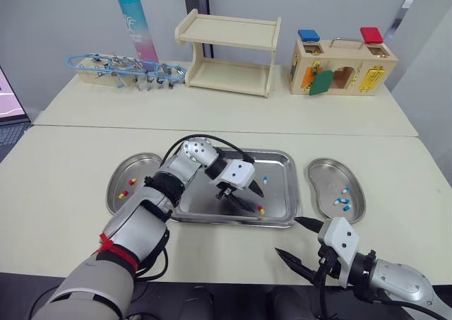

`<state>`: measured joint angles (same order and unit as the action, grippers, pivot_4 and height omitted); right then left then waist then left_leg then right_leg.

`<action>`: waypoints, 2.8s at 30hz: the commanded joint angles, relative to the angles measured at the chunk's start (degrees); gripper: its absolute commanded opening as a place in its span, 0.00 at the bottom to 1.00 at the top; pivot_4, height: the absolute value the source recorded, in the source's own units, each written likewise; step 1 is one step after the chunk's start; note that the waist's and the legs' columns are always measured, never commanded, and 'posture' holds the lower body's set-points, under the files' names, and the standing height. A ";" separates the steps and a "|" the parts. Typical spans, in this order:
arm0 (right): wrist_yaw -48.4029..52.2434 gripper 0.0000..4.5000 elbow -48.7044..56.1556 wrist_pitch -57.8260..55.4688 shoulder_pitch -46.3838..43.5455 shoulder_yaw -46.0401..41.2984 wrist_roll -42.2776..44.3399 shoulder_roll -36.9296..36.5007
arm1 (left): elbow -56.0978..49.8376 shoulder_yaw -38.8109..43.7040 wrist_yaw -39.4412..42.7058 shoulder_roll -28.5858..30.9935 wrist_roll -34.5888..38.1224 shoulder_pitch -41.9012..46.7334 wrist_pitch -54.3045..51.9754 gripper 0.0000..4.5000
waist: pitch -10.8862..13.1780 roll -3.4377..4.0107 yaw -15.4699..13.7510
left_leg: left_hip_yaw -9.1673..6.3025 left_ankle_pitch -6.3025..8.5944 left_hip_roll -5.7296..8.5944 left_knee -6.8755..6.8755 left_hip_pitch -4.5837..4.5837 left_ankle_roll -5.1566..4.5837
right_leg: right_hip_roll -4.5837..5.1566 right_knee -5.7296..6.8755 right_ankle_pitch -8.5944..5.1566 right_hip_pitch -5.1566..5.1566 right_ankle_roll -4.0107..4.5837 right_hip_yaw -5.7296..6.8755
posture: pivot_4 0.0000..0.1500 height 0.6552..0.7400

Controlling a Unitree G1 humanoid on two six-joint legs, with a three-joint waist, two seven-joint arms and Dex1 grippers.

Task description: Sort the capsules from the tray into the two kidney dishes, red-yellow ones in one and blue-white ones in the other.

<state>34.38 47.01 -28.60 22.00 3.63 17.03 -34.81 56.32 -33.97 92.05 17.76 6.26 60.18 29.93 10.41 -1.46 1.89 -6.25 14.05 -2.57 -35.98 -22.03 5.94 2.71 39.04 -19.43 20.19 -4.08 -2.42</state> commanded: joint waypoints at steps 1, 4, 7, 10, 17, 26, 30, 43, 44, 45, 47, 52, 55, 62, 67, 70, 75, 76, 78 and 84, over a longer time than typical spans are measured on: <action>-0.33 1.00 2.60 0.07 0.04 0.11 0.87 0.12 | 3.38 -0.10 0.45 -1.60 -2.84 1.37 2.59 0.49 | 0.00 0.00 0.05 | 0.00 0.00 0.00 0.00 0.01 0.00 | 0.00 0.01 0.00 0.00 0.00 0.00 | 1.00 1.00; -0.34 1.00 2.59 -0.05 -0.10 0.20 0.93 0.09 | 5.77 0.27 0.45 -2.77 -4.98 2.08 3.37 0.49 | 0.00 0.00 0.01 | -0.01 0.00 0.00 0.00 0.01 0.00 | 0.00 0.01 0.00 0.00 0.00 0.00 | 1.00 1.00; -0.28 1.00 2.62 -0.14 -0.06 0.12 1.06 0.00 | 7.96 0.57 0.45 -4.01 -7.31 2.95 3.23 0.49 | 0.00 0.00 -0.05 | 0.00 0.00 0.00 0.00 0.00 0.00 | 0.00 0.00 0.00 -0.01 0.00 0.00 | 1.00 1.00; -0.24 1.00 2.84 -0.18 0.35 -0.02 1.16 -0.06 | 9.80 0.25 0.45 -4.90 -9.71 3.85 2.90 0.49 | 0.00 -0.01 -0.05 | 0.00 0.00 0.00 0.00 0.00 0.00 | 0.00 0.00 0.00 -0.02 0.00 0.00 | 1.00 1.00; -0.38 1.00 3.02 -0.24 0.77 -0.13 1.18 0.00 | 12.19 0.32 0.45 -6.46 -13.43 4.84 2.93 0.30 | -0.04 0.01 -0.05 | 0.00 0.00 0.01 -0.01 0.08 0.00 | 0.00 0.00 0.00 -0.10 -0.01 0.00 | 1.00 1.00; -0.07 1.00 2.69 0.04 0.36 -0.12 1.33 -0.17 | 11.81 2.46 0.45 -6.13 -13.99 4.22 4.37 0.01 | -0.06 0.03 -0.12 | -0.05 0.00 0.04 -0.04 0.15 0.00 | 0.00 0.00 0.00 -0.22 -0.02 -0.01 | 1.00 1.00; 0.67 1.00 1.16 0.50 -1.14 0.06 1.17 -0.32 | 8.77 5.21 0.45 -3.27 -9.34 4.50 1.43 0.01 | -0.05 0.04 0.15 | -0.06 -0.01 0.04 -0.04 0.14 0.00 | -0.01 0.02 0.00 -0.19 -0.02 -0.02 | 1.00 1.00; 7.85 1.00 -7.67 4.34 -13.99 4.09 0.42 -1.44 | -49.07 31.27 -11.55 25.81 12.97 -23.61 -48.75 0.01 | 0.08 0.25 2.36 | -0.12 -0.01 -0.13 0.08 0.09 0.00 | -0.10 0.06 -0.02 -0.06 0.02 -0.04 | 1.00 1.00; 8.49 1.00 -8.52 4.67 -15.33 4.52 0.45 -1.38 | -53.83 35.46 -13.94 28.24 15.47 -27.93 -53.68 0.01 | 0.10 0.28 2.56 | -0.11 -0.01 -0.15 0.08 0.09 0.00 | -0.11 0.06 -0.01 -0.05 0.02 -0.06 | 1.00 1.00; 9.17 1.00 -9.40 4.98 -16.60 4.92 0.54 -1.38 | -57.85 39.68 -16.32 30.21 17.88 -31.82 -58.37 0.01 | 0.11 0.31 2.42 | -0.11 -0.01 -0.15 0.08 0.11 0.00 | -0.10 0.06 -0.02 -0.05 0.02 -0.07 | 1.00 1.00; 10.42 1.00 -10.77 5.42 -18.79 5.66 0.83 -1.19 | -63.69 48.14 -21.36 32.75 21.31 -38.68 -66.31 0.01 | 0.14 0.28 2.00 | -0.13 -0.01 -0.15 0.04 0.07 0.00 | -0.09 0.08 -0.02 -0.04 0.02 -0.03 | 1.00 1.00; 14.00 1.00 -14.15 6.81 -23.44 6.26 1.99 -1.05 | -74.61 66.69 -33.86 31.46 23.41 -55.22 -76.69 0.01 | 0.16 0.27 0.20 | -0.08 -0.01 -0.12 0.03 0.11 0.00 | -0.03 0.05 -0.01 -0.08 0.02 -0.04 | 1.00 1.00; 15.60 1.00 -15.38 7.37 -25.97 6.71 2.64 -0.65 | -79.77 73.54 -42.70 25.49 23.73 -62.53 -80.66 0.01 | 0.16 0.29 0.02 | -0.01 0.00 -0.12 0.04 0.14 0.00 | -0.03 0.06 -0.01 -0.05 0.02 -0.09 | 1.00 1.00; 18.40 1.00 -17.23 8.11 -28.26 7.21 2.99 -1.07 | -83.37 72.01 -53.62 17.26 24.68 -64.55 -81.54 0.01 | 0.10 0.14 -0.55 | -0.12 -0.01 -0.09 0.01 0.12 0.02 | -0.01 0.05 0.00 -0.12 0.02 0.02 | 1.00 1.00; 19.50 1.00 -17.76 8.27 -28.52 6.92 2.90 -1.45 | -81.40 70.08 -57.68 15.54 24.87 -62.22 -80.48 0.06 | 0.10 0.14 -0.18 | -0.12 -0.01 -0.10 0.03 0.13 0.02 | -0.02 0.06 0.00 -0.08 0.03 0.01 | 1.00 1.00; 20.01 1.00 -17.90 8.28 -28.38 6.44 2.88 -1.88 | -80.35 69.39 -60.16 14.77 24.19 -61.05 -78.99 0.22 | 0.10 0.15 -0.12 | -0.10 -0.01 -0.09 0.03 0.13 0.02 | -0.02 0.06 0.00 -0.08 0.03 -0.01 | 1.00 1.00; 20.38 1.00 -18.30 8.39 -28.50 6.26 2.81 -2.10 | -80.60 69.46 -61.69 14.25 25.43 -60.60 -77.77 0.58 | 0.10 0.15 -0.11 | -0.09 -0.01 -0.10 0.03 0.12 0.02 | -0.03 0.06 0.00 -0.06 0.03 -0.02 | 1.00 1.00; 20.42 1.00 -18.39 8.45 -28.53 6.30 2.73 -2.12 | -80.86 69.72 -61.75 14.34 25.82 -60.89 -77.81 0.58 | 0.10 0.15 -0.12 | -0.09 -0.01 -0.10 0.03 0.12 0.02 | -0.03 0.06 0.00 -0.06 0.03 -0.02 | 1.00 1.00; 20.50 1.00 -18.68 8.68 -28.68 6.41 2.53 -2.10 | -81.70 70.84 -61.44 14.76 26.44 -62.32 -77.68 0.58 | 0.10 0.15 -0.12 | -0.08 -0.01 -0.09 0.03 0.12 0.02 | -0.02 0.06 0.00 -0.06 0.03 -0.02 | 1.00 1.00; 21.47 1.00 -18.77 9.73 -27.90 4.93 3.05 -3.25 | -85.47 76.18 -53.16 17.28 33.35 -69.33 -75.39 0.58 | 0.10 0.15 -0.06 | -0.04 0.00 -0.10 0.06 0.12 0.02 | -0.02 0.04 0.00 -0.03 0.03 -0.07 | 1.00 1.00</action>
<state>55.06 26.79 -20.31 -6.04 10.71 19.13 -37.09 -25.73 39.04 35.52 33.84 36.33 -8.08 -47.15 10.52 -1.30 1.83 -6.29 14.05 -2.66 -35.92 -21.92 5.96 2.69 39.08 -19.43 20.17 -4.05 -2.48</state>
